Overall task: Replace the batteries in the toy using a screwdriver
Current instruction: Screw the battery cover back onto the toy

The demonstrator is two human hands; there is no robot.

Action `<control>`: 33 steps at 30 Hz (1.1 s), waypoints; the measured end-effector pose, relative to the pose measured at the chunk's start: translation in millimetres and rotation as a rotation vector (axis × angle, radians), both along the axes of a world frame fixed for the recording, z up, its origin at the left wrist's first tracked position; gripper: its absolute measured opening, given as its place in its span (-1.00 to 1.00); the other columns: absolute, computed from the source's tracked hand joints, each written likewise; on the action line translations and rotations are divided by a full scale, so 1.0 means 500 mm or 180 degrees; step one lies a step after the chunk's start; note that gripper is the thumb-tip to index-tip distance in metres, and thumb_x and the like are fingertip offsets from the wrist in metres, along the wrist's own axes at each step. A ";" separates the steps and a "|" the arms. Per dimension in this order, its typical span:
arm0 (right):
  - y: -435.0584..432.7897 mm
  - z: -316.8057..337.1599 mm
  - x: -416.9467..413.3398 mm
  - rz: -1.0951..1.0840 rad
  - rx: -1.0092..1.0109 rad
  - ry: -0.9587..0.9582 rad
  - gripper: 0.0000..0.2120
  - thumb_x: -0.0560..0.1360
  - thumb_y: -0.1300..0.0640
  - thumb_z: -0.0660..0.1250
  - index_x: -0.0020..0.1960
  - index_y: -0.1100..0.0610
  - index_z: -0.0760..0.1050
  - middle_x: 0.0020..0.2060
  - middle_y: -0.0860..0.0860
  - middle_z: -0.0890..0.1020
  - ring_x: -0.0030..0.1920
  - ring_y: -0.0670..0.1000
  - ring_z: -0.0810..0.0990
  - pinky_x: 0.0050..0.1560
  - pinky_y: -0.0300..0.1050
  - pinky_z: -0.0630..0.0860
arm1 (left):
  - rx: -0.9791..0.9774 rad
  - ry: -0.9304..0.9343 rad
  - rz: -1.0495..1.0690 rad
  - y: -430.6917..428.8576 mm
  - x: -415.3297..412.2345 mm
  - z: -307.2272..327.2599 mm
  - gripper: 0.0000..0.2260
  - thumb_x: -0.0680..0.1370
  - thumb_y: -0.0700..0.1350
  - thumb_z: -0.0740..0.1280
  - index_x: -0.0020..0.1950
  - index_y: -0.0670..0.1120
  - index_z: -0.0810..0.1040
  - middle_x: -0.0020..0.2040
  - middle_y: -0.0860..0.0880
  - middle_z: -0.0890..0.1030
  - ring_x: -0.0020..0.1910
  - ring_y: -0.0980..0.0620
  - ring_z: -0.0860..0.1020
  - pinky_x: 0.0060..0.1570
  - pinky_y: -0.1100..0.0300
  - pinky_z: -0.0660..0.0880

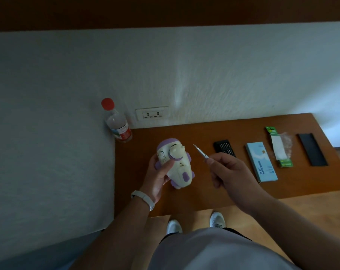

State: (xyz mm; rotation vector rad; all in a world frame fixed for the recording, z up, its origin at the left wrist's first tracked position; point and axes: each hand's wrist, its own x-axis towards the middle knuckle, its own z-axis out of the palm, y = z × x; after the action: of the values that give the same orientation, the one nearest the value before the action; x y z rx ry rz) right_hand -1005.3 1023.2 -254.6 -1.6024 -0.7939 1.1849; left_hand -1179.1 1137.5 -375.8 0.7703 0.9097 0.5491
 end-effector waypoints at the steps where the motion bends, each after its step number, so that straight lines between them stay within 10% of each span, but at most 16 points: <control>1: -0.001 0.003 0.003 0.0010 0.0000 -0.0015 -0.84 0.60 0.10 0.30 -0.11 0.05 0.62 -0.42 0.05 0.48 -0.41 -0.02 0.44 -0.36 -0.22 0.45 | 0.0050 -0.0025 0.0022 -0.001 0.001 0.008 -0.16 0.20 0.18 0.65 0.42 0.11 0.42 0.29 -0.06 0.63 0.19 -0.10 0.65 -0.05 0.07 0.62; 9: -0.025 0.059 0.048 0.0257 0.0295 -0.0254 -0.80 0.47 -0.16 0.34 -0.12 -0.06 0.63 -0.47 -0.03 0.46 -0.45 -0.03 0.38 -0.45 -0.24 0.36 | 0.0517 -0.0128 0.0336 -0.009 0.026 0.120 -0.07 0.25 0.13 0.63 0.52 -0.05 0.31 0.39 -0.21 0.51 0.35 -0.25 0.51 0.28 -0.31 0.48; 33: -0.126 0.359 0.178 0.1159 0.1546 -0.1736 -0.91 0.50 0.01 0.31 -0.12 -0.17 0.57 -0.42 -0.02 0.56 -0.45 -0.01 0.49 -0.54 -0.33 0.35 | 0.1901 -0.0031 0.1627 -0.205 0.109 0.489 -0.07 0.23 0.31 0.60 0.42 -0.14 0.38 0.23 -0.22 0.62 0.17 -0.28 0.62 0.08 -0.17 0.60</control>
State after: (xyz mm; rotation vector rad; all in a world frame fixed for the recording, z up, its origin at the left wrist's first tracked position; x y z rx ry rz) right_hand -916.0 960.2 -75.2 -1.4041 -1.6429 0.6995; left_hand -1124.7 1035.1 -131.2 1.0691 0.9445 1.3116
